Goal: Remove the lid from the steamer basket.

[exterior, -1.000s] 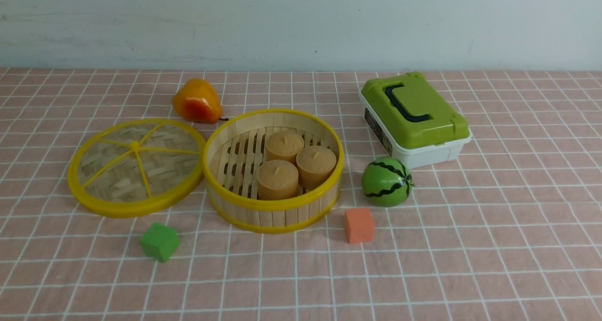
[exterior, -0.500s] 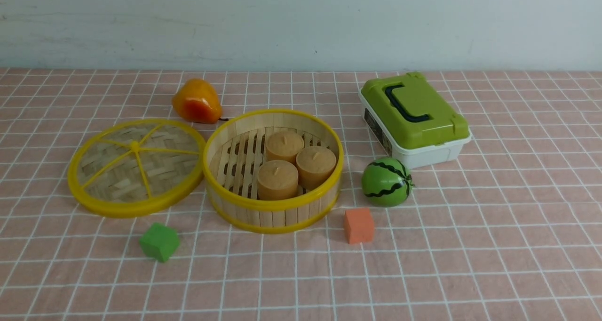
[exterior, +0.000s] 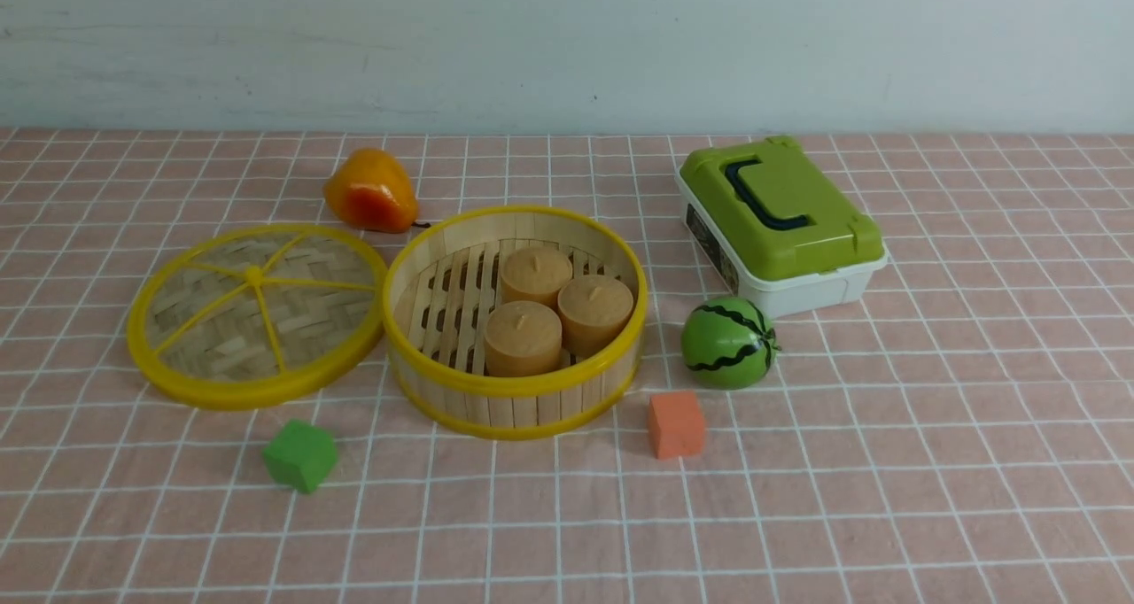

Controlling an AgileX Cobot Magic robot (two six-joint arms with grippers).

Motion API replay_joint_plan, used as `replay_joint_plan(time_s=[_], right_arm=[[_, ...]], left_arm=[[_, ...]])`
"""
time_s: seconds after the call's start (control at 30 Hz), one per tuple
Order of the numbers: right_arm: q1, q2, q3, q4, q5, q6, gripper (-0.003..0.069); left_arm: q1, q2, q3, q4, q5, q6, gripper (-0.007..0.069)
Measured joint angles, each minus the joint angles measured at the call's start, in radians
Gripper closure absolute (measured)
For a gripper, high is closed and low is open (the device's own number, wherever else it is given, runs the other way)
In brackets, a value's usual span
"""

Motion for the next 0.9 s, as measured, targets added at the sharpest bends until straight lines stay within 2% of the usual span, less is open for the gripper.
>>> replay_joint_plan(time_s=[0.9], right_arm=[[0.000,0.000,0.000,0.000,0.000,0.000,0.0418]], left_arm=[[0.000,0.000,0.000,-0.001,0.000,0.001,0.0620]])
